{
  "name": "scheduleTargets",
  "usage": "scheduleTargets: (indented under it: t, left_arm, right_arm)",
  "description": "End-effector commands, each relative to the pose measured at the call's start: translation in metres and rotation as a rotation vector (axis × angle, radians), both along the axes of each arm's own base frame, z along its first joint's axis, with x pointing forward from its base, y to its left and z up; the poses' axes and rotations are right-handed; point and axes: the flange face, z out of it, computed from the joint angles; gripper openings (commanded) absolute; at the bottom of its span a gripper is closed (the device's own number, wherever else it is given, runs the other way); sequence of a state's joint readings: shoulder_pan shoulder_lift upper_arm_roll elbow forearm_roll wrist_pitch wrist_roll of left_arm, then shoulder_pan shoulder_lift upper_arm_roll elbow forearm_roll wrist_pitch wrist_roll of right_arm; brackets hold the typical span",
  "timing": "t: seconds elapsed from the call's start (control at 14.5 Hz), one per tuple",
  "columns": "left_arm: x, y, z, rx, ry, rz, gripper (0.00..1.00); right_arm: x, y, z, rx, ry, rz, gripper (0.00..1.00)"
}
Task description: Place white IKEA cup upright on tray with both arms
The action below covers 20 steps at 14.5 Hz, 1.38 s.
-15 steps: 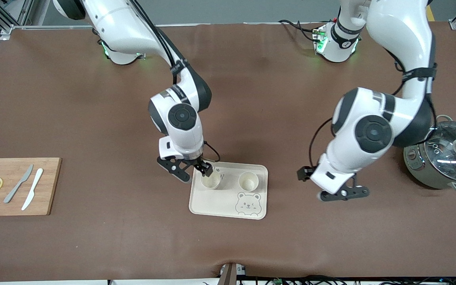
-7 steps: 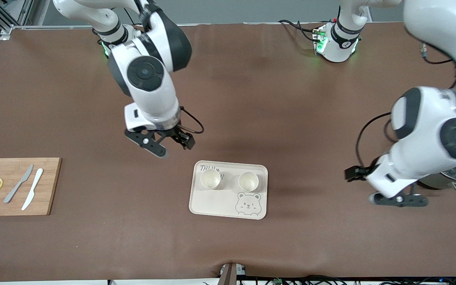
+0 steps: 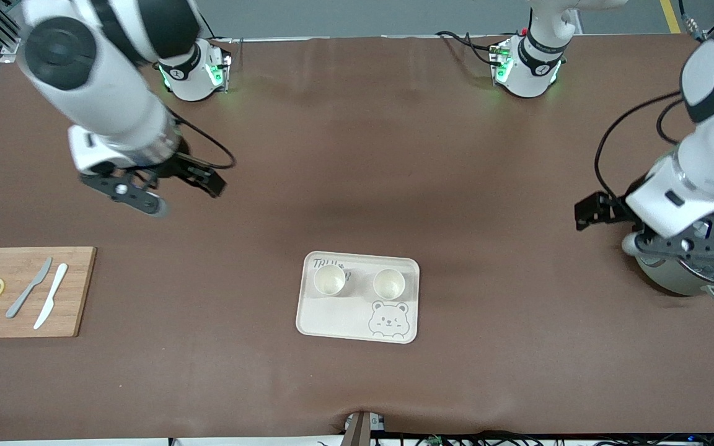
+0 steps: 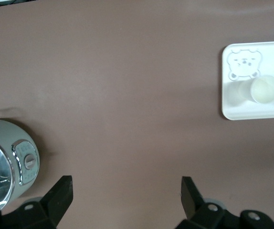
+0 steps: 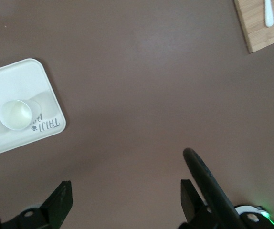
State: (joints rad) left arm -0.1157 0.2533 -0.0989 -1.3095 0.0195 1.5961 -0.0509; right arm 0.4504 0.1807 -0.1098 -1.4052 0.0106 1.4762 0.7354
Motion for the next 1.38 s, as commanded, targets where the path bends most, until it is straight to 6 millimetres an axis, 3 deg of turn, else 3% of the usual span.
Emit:
scheduleTargets:
  t: [0.0,0.21,0.48,0.83,1.1,1.31]
  left_arm:
    - [-0.035,0.003,0.019,0.018,0.001,-0.010,1.00]
    - [-0.044,0.005,0.022,0.039,0.036,-0.032,1.00]
    - [-0.052,0.007,0.018,0.049,0.106,-0.085,1.00]
    - [-0.057,0.031,0.032,0.048,0.096,-0.048,1.00]
    - [-0.060,0.051,0.024,0.054,0.160,-0.069,1.00]
    - [-0.059,0.053,0.026,0.054,0.152,-0.049,1.00]
  right_arm:
    - [-0.009,-0.058,0.017,0.037,0.034,0.074,1.00]
    - [-0.009,-0.126,0.029,0.063,0.058,0.154,1.00]
    - [-0.007,-0.205,0.028,0.089,0.068,0.254,1.00]
    - [0.000,-0.228,0.010,0.028,0.052,0.303,1.00]
    - [0.001,-0.251,-0.001,0.035,0.036,0.355,1.00]
    - [-0.003,-0.269,-0.005,0.062,0.038,0.380,1.00]
